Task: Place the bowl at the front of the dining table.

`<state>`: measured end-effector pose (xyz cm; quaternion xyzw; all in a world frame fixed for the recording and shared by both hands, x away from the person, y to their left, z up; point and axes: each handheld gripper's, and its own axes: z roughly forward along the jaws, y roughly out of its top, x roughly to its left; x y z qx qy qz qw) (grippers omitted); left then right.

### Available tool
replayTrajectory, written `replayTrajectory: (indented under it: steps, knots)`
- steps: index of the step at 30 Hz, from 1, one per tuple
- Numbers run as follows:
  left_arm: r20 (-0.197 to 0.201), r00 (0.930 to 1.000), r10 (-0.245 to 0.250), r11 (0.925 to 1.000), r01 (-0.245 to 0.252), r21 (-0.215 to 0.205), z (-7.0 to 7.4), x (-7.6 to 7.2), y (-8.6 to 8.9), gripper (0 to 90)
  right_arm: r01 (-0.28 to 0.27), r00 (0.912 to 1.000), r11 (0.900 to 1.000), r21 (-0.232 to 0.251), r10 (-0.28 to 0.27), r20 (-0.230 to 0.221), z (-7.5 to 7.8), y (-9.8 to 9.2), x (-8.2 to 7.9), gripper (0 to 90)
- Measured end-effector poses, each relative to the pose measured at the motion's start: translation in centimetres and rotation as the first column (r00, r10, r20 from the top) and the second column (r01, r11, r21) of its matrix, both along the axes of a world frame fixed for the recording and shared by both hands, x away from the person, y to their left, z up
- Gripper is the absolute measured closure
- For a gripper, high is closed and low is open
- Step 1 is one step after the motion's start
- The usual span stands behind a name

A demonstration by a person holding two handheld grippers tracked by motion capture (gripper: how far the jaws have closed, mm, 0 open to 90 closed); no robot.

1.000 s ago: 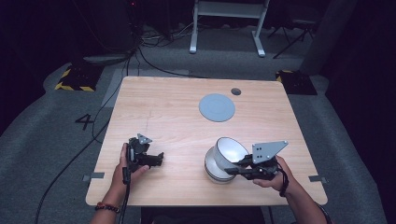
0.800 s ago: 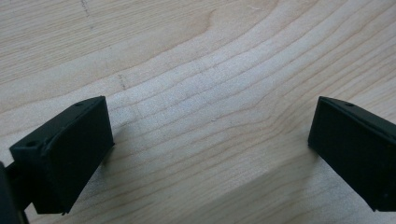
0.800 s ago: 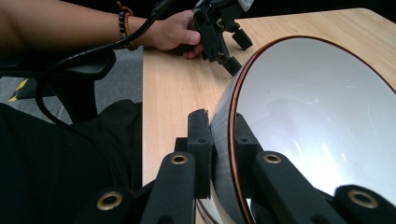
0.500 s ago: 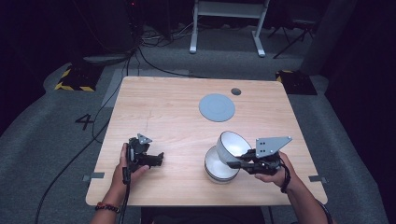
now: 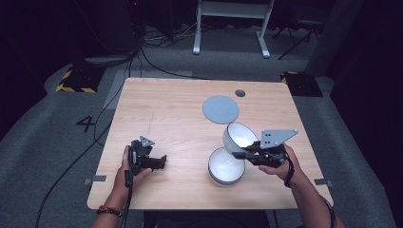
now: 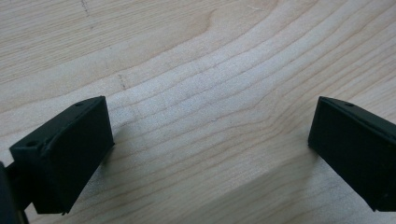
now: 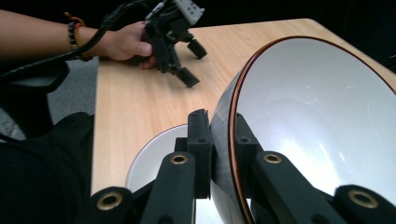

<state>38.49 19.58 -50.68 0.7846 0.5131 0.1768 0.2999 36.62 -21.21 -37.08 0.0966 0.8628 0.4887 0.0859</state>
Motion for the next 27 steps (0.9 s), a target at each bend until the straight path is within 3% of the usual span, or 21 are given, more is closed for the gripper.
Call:
replayTrajectory:
  steps: [9,27]
  knots:
    - [0.000,1.0000,0.000,1.0000,0.000,0.000,0.0,0.0,0.0,0.0,0.039,0.9989,0.999,-0.009,-0.039,0.027,0.9,0.2,1.6,82.8]
    - [0.000,1.0000,-0.001,1.0000,0.001,0.000,0.0,0.0,0.0,0.0,0.108,0.9939,0.994,-0.012,-0.108,0.022,-0.1,0.3,4.5,82.7]
